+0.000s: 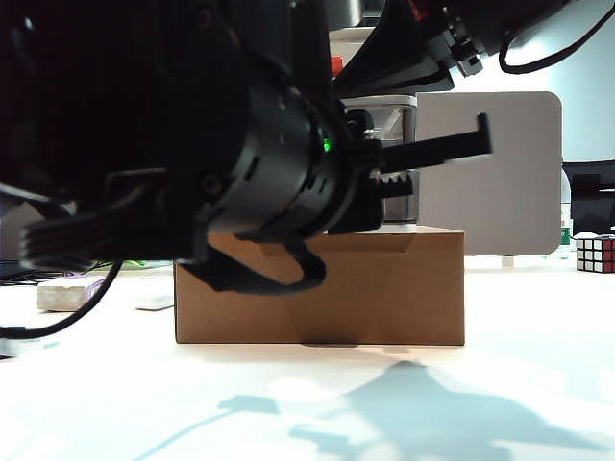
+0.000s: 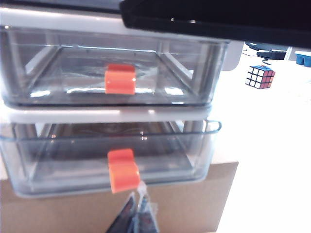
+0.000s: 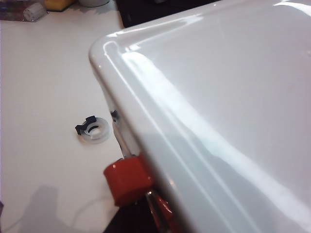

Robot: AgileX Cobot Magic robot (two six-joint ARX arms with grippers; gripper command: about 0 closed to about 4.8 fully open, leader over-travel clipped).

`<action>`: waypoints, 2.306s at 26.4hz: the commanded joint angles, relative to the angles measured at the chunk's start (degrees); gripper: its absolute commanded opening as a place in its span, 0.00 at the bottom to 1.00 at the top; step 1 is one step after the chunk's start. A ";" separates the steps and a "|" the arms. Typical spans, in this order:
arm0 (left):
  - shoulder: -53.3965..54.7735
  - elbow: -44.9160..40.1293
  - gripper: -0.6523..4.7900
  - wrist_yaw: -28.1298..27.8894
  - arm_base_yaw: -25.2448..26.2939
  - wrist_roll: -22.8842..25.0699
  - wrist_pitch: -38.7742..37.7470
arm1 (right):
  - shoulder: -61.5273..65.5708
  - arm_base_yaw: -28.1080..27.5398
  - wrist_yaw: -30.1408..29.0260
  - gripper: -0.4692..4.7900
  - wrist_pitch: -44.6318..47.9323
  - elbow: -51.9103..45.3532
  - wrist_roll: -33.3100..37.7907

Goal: Open the third layer of the drawer on the table, pick up the transparent tape on the table and put it in, and finally close the drawer.

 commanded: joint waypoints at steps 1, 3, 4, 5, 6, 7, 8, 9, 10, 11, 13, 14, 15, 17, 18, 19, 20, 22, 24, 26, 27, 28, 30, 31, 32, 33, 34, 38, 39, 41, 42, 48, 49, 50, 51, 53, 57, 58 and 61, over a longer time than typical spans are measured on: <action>-0.13 -0.02 0.11 -3.06 -1.18 1.16 0.33 | 0.11 0.04 0.11 0.08 0.96 0.26 -0.28; -0.13 -0.02 0.11 -3.37 -1.27 1.29 0.33 | 0.13 0.04 0.07 0.08 0.94 0.26 -0.26; -0.13 -0.02 0.12 -3.32 -1.16 1.29 0.31 | 0.13 0.04 0.04 0.08 0.96 0.26 -0.26; -0.13 -0.02 0.16 -3.30 -0.98 1.29 0.31 | 0.13 0.07 0.04 0.08 0.96 0.26 -0.26; -0.13 -0.02 0.23 -2.97 -0.66 1.27 0.28 | 0.13 0.07 0.00 0.08 0.94 0.26 -0.26; -0.13 0.00 0.37 -1.07 0.15 1.27 0.26 | 0.13 0.07 0.00 0.08 0.92 0.26 -0.26; -0.13 0.02 0.39 0.44 0.68 1.27 0.26 | 0.13 0.07 -0.02 0.08 0.92 0.26 -0.26; -0.13 0.04 0.39 2.64 1.44 1.27 0.26 | 0.13 0.07 -0.04 0.08 0.90 0.26 -0.26; -0.13 0.04 0.39 4.48 2.19 1.25 0.26 | 0.13 0.07 -0.04 0.08 0.87 0.26 -0.28; -0.13 0.11 0.39 5.46 2.78 1.22 0.26 | 0.13 0.07 -0.04 0.08 0.87 0.26 -0.26; -0.13 0.17 0.39 6.45 3.78 1.09 0.28 | 0.13 0.07 -0.04 0.08 0.87 0.26 -0.26; -0.13 0.17 0.39 6.51 4.04 1.03 0.26 | 0.13 0.07 -0.04 0.08 0.87 0.26 -0.26; -0.13 0.17 0.39 6.56 4.48 1.03 0.26 | 0.13 0.07 -0.04 0.08 0.87 0.26 -0.26; -0.13 0.17 0.39 6.58 4.85 1.03 0.26 | 0.13 0.07 -0.02 0.08 0.90 0.26 -0.28; -0.13 0.17 0.39 6.58 5.07 1.05 0.26 | 0.13 0.07 -0.04 0.08 0.94 0.26 -0.28; -0.13 0.15 0.39 6.97 5.16 0.98 0.24 | 0.13 0.07 -0.02 0.08 0.94 0.26 -0.28; -0.13 0.17 0.39 7.28 5.18 1.03 0.15 | 0.13 0.07 -0.02 0.08 0.94 0.26 -0.28; -0.13 0.17 0.39 7.63 5.18 1.01 0.17 | 0.13 0.07 -0.04 0.08 0.94 0.26 -0.28; -0.13 0.17 0.39 7.63 5.18 0.94 0.13 | 0.13 0.07 -0.04 0.08 0.96 0.26 -0.28; -0.13 0.20 0.39 7.63 5.18 0.83 -0.22 | 0.13 0.07 -0.02 0.08 0.98 0.26 -0.28; -0.13 0.20 0.37 7.63 5.18 0.83 -0.20 | 0.13 0.07 -0.04 0.08 0.98 0.26 -0.28; -0.13 0.20 0.34 7.63 5.18 0.83 -0.20 | 0.13 0.07 -0.04 0.08 0.98 0.26 -0.28; -0.13 0.22 0.31 7.63 5.20 0.83 -0.20 | 0.13 0.07 -0.07 0.08 0.96 0.26 -0.28; -0.13 0.26 0.31 7.63 5.20 0.83 -0.22 | 0.13 0.07 -0.07 0.08 0.98 0.26 -0.28; -0.13 0.37 0.31 7.61 5.20 0.85 -0.44 | 0.13 0.07 -0.07 0.08 0.96 0.26 -0.28; -0.13 0.57 0.31 7.63 5.20 0.83 -1.01 | 0.13 0.07 -0.07 0.08 0.96 0.26 -0.28; -0.13 0.94 0.32 7.63 5.20 0.83 -1.75 | 0.13 0.07 -0.07 0.08 0.96 0.26 -0.28; -0.13 1.95 0.32 7.63 5.20 0.83 -3.45 | 0.13 0.07 -0.07 0.08 0.96 0.26 -0.28; -0.13 2.14 0.32 7.61 5.20 0.85 -3.82 | 0.13 0.07 -0.07 0.08 0.96 0.26 -0.28; -0.13 2.23 0.32 7.39 5.22 0.83 -4.13 | 0.13 0.07 -0.07 0.08 0.96 0.26 -0.28; -0.13 2.23 0.32 7.19 5.25 0.83 -4.15 | 0.13 0.07 -0.07 0.08 0.94 0.26 -0.28; -0.13 2.23 0.21 6.97 5.27 0.85 -4.20 | 0.13 0.07 -0.09 0.08 0.92 0.26 -0.28; -0.13 2.23 0.20 6.97 5.27 0.85 -4.22 | 0.13 0.07 -0.07 0.08 0.85 0.26 -0.28; -0.13 2.23 0.20 6.97 5.27 0.85 -4.24 | 0.13 0.07 -0.07 0.08 0.81 0.26 -0.28; -0.13 2.23 0.17 6.97 5.25 0.85 -4.26 | 0.13 0.07 -0.07 0.08 0.74 0.26 -0.28; -0.13 2.21 0.11 6.12 5.20 0.83 -4.24 | 0.13 0.07 -0.07 0.08 0.68 0.26 -0.28; -0.13 2.19 0.11 4.00 4.90 0.83 -4.22 | 0.15 0.07 0.07 0.08 0.72 0.26 -0.31; -0.13 2.19 0.11 3.91 4.61 0.85 -4.20 | 0.17 0.07 0.09 0.08 0.72 0.26 -0.28; -0.13 2.19 0.11 3.08 4.00 0.83 -3.58 | 0.20 0.07 0.13 0.08 0.74 0.26 -0.31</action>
